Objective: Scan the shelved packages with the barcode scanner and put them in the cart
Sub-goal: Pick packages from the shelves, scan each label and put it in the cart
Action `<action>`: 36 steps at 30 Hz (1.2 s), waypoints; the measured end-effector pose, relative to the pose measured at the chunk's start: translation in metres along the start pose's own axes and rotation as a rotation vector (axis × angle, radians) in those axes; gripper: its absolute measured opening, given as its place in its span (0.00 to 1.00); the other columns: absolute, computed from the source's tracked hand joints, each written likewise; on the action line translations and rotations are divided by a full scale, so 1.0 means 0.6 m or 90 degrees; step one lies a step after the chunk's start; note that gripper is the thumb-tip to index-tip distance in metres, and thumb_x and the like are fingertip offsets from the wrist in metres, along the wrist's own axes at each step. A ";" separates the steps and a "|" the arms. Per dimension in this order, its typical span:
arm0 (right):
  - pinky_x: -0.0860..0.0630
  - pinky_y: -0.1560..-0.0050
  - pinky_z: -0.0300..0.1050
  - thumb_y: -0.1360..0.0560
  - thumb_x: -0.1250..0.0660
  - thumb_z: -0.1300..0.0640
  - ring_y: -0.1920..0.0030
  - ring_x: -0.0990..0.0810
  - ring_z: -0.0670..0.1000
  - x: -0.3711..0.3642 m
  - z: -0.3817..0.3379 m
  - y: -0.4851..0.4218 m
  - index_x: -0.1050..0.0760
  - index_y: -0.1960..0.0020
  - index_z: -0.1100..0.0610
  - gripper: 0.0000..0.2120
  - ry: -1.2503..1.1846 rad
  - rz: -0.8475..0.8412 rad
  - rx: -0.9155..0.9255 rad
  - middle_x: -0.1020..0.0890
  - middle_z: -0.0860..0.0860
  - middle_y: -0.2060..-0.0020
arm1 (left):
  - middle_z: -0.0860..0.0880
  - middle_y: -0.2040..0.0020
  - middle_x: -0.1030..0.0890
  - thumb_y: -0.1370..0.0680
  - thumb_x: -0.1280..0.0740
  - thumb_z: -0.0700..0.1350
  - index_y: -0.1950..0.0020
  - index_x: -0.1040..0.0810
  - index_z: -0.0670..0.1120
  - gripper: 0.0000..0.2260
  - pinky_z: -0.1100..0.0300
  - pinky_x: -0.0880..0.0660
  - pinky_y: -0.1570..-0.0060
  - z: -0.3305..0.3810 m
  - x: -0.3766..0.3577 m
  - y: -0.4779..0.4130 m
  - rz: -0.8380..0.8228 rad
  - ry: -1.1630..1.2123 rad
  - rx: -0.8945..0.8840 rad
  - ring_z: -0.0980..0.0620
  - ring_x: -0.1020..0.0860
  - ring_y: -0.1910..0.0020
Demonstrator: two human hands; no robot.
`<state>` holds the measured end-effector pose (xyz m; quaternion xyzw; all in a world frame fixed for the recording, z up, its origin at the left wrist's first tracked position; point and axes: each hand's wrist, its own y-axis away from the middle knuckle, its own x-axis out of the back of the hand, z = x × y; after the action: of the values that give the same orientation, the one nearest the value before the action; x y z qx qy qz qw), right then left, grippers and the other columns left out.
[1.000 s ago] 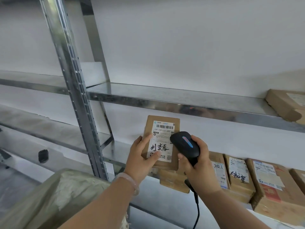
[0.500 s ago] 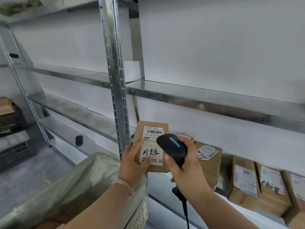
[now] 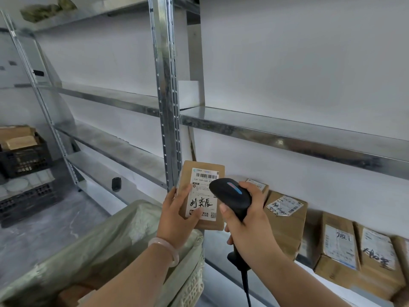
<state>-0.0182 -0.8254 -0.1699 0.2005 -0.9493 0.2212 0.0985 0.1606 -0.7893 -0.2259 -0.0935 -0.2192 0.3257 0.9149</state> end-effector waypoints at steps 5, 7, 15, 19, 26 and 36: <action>0.19 0.52 0.57 0.24 0.31 0.52 0.56 0.20 0.49 -0.012 0.004 0.005 0.40 0.41 0.32 0.23 -0.034 0.019 -0.034 0.21 0.48 0.53 | 0.49 0.25 0.39 0.24 0.28 0.41 0.29 0.31 0.57 0.27 0.80 0.29 0.49 0.001 -0.004 0.000 0.008 -0.012 0.002 0.60 0.30 0.42; 0.19 0.52 0.58 0.24 0.31 0.52 0.55 0.20 0.50 -0.014 0.005 0.006 0.41 0.42 0.31 0.23 -0.041 0.027 -0.043 0.21 0.48 0.53 | 0.49 0.25 0.39 0.24 0.28 0.41 0.30 0.32 0.59 0.27 0.75 0.30 0.45 -0.001 -0.005 -0.001 0.010 -0.018 -0.001 0.56 0.30 0.39; 0.19 0.62 0.55 0.23 0.32 0.55 0.65 0.20 0.49 -0.019 -0.002 0.006 0.40 0.39 0.37 0.22 -0.073 0.006 -0.068 0.21 0.49 0.57 | 0.49 0.26 0.37 0.25 0.27 0.41 0.32 0.32 0.63 0.28 0.69 0.26 0.42 -0.018 -0.001 -0.005 0.026 -0.025 -0.003 0.53 0.26 0.38; 0.18 0.56 0.53 0.24 0.31 0.54 0.57 0.19 0.49 -0.036 0.007 0.002 0.39 0.40 0.34 0.24 -0.046 -0.011 -0.046 0.21 0.48 0.51 | 0.49 0.25 0.39 0.25 0.27 0.43 0.30 0.32 0.61 0.28 0.76 0.27 0.47 -0.032 0.016 -0.004 0.041 -0.045 0.016 0.54 0.28 0.38; 0.17 0.62 0.49 0.24 0.30 0.56 0.56 0.17 0.47 -0.113 0.026 0.000 0.39 0.44 0.31 0.24 -0.024 -0.108 -0.046 0.22 0.43 0.50 | 0.49 0.23 0.41 0.24 0.27 0.46 0.28 0.32 0.60 0.28 0.68 0.26 0.40 -0.078 0.102 0.040 0.091 -0.079 0.101 0.56 0.30 0.35; 0.17 0.61 0.48 0.25 0.30 0.51 0.55 0.16 0.46 -0.284 0.048 0.024 0.40 0.43 0.28 0.25 0.003 -0.297 -0.073 0.24 0.43 0.45 | 0.48 0.26 0.38 0.24 0.28 0.51 0.27 0.33 0.61 0.28 0.50 0.30 0.31 -0.230 0.269 0.153 0.254 -0.100 0.388 0.49 0.31 0.32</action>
<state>0.1262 -0.7696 -0.2475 0.4077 -0.8882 0.1387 0.1601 0.2853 -0.6198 -0.3222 0.1677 -0.1595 0.5540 0.7997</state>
